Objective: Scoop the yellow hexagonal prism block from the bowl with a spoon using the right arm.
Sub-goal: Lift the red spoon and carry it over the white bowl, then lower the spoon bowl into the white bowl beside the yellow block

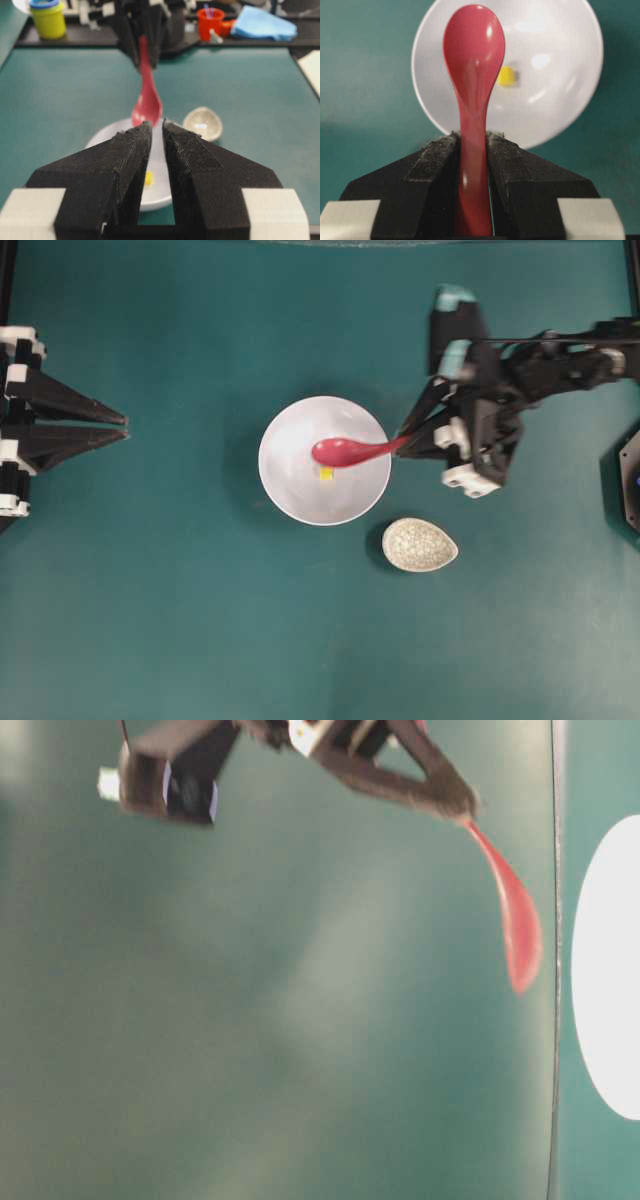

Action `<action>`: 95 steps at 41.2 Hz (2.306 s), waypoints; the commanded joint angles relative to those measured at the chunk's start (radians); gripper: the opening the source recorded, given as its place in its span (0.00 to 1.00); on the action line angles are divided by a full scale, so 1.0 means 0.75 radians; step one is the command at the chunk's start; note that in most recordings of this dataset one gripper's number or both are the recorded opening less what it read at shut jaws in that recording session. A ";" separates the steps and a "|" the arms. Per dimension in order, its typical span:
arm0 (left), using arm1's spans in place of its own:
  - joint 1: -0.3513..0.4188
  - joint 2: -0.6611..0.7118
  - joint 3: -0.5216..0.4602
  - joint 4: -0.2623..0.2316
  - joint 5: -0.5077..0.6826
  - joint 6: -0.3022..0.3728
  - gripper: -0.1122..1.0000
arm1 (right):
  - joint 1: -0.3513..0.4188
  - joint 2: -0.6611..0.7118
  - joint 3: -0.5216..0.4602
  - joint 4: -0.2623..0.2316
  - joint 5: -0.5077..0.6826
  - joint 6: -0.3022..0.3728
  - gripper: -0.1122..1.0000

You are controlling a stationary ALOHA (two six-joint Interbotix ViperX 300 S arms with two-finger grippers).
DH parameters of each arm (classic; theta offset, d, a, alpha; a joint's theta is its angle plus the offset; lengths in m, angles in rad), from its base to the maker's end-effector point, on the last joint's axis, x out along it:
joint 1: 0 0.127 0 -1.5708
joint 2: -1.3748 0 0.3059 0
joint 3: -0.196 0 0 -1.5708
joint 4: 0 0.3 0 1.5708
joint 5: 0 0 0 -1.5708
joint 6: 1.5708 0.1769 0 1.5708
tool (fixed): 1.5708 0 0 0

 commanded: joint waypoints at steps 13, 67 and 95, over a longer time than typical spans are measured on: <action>0.000 0.004 -0.037 0.002 -0.014 0.002 0.26 | 0.006 0.170 -0.309 -0.417 0.413 0.366 0.31; 0.000 0.004 -0.037 0.004 -0.014 0.002 0.26 | 0.112 0.432 -0.573 -0.704 0.724 0.376 0.31; 0.002 0.004 -0.037 0.004 -0.014 0.002 0.26 | 0.119 0.550 -0.677 -0.706 0.595 0.385 0.31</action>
